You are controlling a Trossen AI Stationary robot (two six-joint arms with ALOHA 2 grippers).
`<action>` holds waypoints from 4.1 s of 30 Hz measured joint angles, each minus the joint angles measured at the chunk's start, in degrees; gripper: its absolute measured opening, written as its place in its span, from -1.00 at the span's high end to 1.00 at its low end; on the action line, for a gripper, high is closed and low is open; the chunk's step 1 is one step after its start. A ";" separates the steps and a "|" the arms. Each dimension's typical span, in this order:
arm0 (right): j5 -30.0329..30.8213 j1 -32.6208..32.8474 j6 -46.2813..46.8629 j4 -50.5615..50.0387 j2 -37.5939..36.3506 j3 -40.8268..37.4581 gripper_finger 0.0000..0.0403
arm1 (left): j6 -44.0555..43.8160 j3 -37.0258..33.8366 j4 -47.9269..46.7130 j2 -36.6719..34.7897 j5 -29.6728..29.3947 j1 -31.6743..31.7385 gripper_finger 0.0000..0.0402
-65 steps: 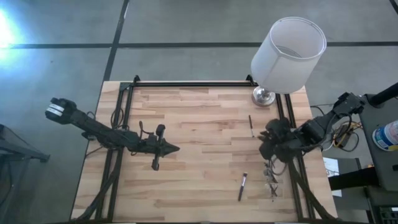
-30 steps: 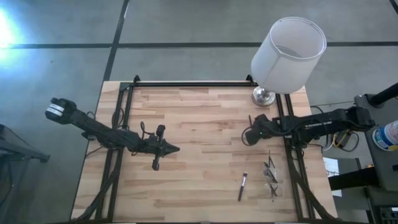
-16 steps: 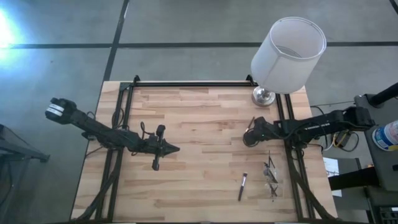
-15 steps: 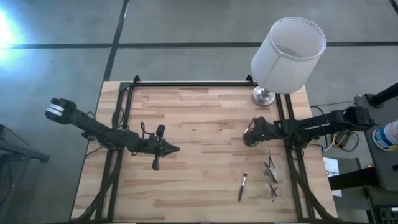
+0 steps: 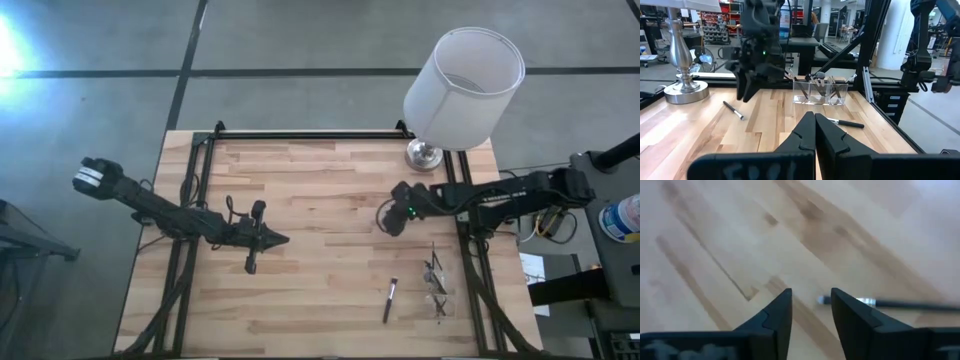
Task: Put items in baskets/containers
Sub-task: Put the eyeshadow brush into the transparent organizer
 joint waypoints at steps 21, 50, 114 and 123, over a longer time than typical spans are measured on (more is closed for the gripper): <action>2.19 0.00 -36.48 -17.09 29.82 17.79 0.32 | 0.28 0.00 -1.08 0.01 -0.04 0.03 1.00; 4.95 -7.62 -18.75 -20.59 31.76 26.86 0.37 | 0.11 0.01 -1.31 0.02 -0.02 0.12 1.00; 18.27 -9.75 17.38 14.68 14.79 -9.27 0.42 | -1.01 -0.09 -1.88 0.02 0.00 0.22 1.00; 18.31 -9.81 15.23 14.21 17.99 -7.02 0.77 | -1.18 -0.09 -1.90 0.02 0.00 0.20 1.00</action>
